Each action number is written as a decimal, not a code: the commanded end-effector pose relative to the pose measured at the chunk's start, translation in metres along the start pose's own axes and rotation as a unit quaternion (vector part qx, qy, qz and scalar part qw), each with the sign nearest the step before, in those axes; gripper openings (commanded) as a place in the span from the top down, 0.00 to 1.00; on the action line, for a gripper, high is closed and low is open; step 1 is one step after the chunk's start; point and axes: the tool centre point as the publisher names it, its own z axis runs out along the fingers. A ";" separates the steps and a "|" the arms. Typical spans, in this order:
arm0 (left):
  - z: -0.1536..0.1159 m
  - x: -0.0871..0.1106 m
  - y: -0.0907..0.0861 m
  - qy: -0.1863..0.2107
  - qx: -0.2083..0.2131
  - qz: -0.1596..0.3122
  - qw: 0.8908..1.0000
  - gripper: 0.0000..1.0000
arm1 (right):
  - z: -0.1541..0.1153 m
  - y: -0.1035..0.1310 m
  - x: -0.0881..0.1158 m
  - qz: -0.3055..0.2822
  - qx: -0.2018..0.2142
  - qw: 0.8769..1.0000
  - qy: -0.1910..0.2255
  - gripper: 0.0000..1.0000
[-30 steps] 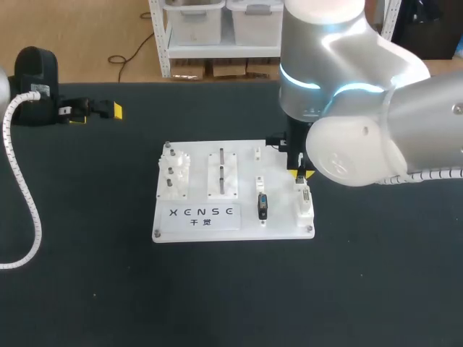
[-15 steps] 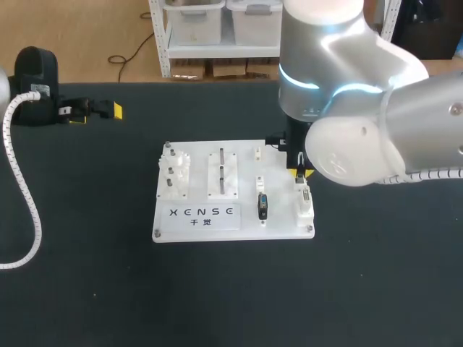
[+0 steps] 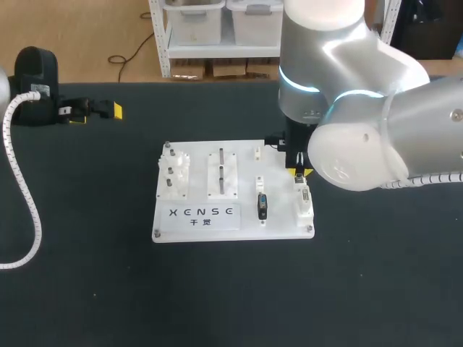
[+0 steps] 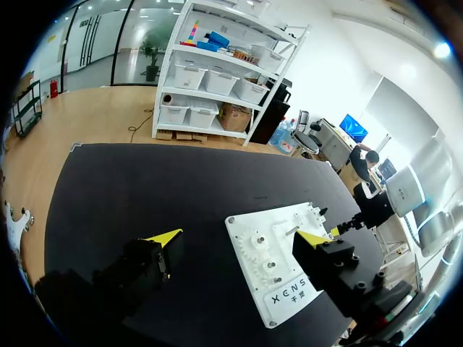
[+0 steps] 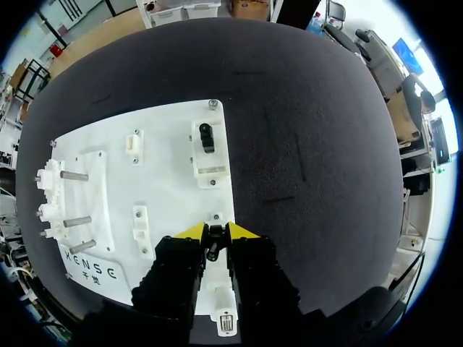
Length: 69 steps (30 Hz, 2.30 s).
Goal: Insert the USB connector, Ethernet cable, and multi-pin plug into their matching sockets one by one.
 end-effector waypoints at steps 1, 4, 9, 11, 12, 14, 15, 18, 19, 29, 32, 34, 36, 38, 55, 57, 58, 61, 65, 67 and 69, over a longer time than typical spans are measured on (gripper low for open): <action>0.000 0.000 0.000 0.000 0.000 0.000 1.000 0.00 | 0.001 -0.002 0.004 -0.001 0.000 1.000 -0.006 1.00; 0.000 0.000 0.000 0.000 0.000 0.000 1.000 0.00 | 0.003 -0.004 0.006 0.000 0.004 1.000 -0.004 1.00; 0.000 0.000 0.000 0.000 0.000 0.000 1.000 0.00 | 0.006 -0.007 0.010 0.001 0.008 1.000 0.002 1.00; 0.000 0.000 0.000 0.000 0.000 0.000 1.000 0.00 | 0.007 -0.007 0.011 0.002 0.011 1.000 0.004 1.00; 0.000 0.000 0.000 0.000 0.000 0.000 1.000 0.00 | 0.009 -0.007 0.011 0.003 0.012 1.000 0.005 1.00; 0.000 0.000 0.000 0.000 0.000 0.000 1.000 0.00 | 0.012 -0.007 0.010 0.004 0.014 1.000 0.007 1.00; 0.000 0.000 0.000 0.000 0.000 0.000 1.000 0.00 | 0.013 -0.006 0.010 0.004 0.014 1.000 0.008 1.00; 0.000 0.000 0.000 0.000 0.000 0.000 1.000 0.00 | 0.016 -0.006 0.008 0.006 0.017 1.000 0.011 1.00; 0.000 0.000 0.000 0.000 0.000 0.000 1.000 0.00 | 0.017 -0.006 0.008 0.007 0.018 1.000 0.012 1.00; 0.000 0.000 0.000 0.000 0.000 0.000 1.000 0.00 | 0.029 -0.012 0.006 0.016 0.032 0.999 0.028 1.00; 0.000 0.000 0.000 0.000 0.000 0.000 1.000 0.00 | 0.030 -0.012 0.005 0.017 0.032 0.999 0.029 1.00; 0.000 0.000 0.000 0.000 0.000 0.000 1.000 0.00 | 0.030 -0.012 0.005 0.017 0.032 0.999 0.028 1.00; 0.000 0.000 0.000 0.000 0.000 0.000 1.000 0.00 | 0.025 -0.012 0.005 0.017 0.031 0.999 0.026 1.00; 0.000 0.000 0.000 0.000 0.000 0.000 1.000 0.00 | 0.019 -0.010 0.005 0.014 0.028 0.999 0.018 0.64; 0.000 0.000 0.000 0.000 0.000 0.000 1.000 0.00 | -0.058 0.027 0.014 -0.003 -0.014 1.000 -0.028 0.00; 0.000 0.000 0.000 0.000 0.000 0.000 1.000 0.00 | -0.061 0.032 0.018 -0.008 -0.017 1.000 -0.023 0.00; 0.000 0.000 0.000 0.000 0.000 0.000 1.000 0.00 | -0.062 0.035 0.021 -0.012 -0.018 1.000 -0.021 0.00; 0.000 0.000 0.000 0.000 0.000 0.000 1.000 0.00 | -0.062 0.040 0.027 -0.017 -0.017 1.000 -0.009 0.00; 0.000 0.000 0.000 0.000 0.000 0.000 1.000 0.00 | -0.059 0.046 0.036 -0.025 -0.017 1.000 0.007 0.00; 0.000 0.000 0.000 0.000 0.000 0.000 1.000 0.00 | -0.057 0.050 0.040 -0.033 -0.017 0.999 0.013 0.00; 0.000 0.000 0.000 0.000 0.000 0.000 1.000 0.00 | -0.056 0.053 0.045 -0.039 -0.018 0.999 0.023 0.00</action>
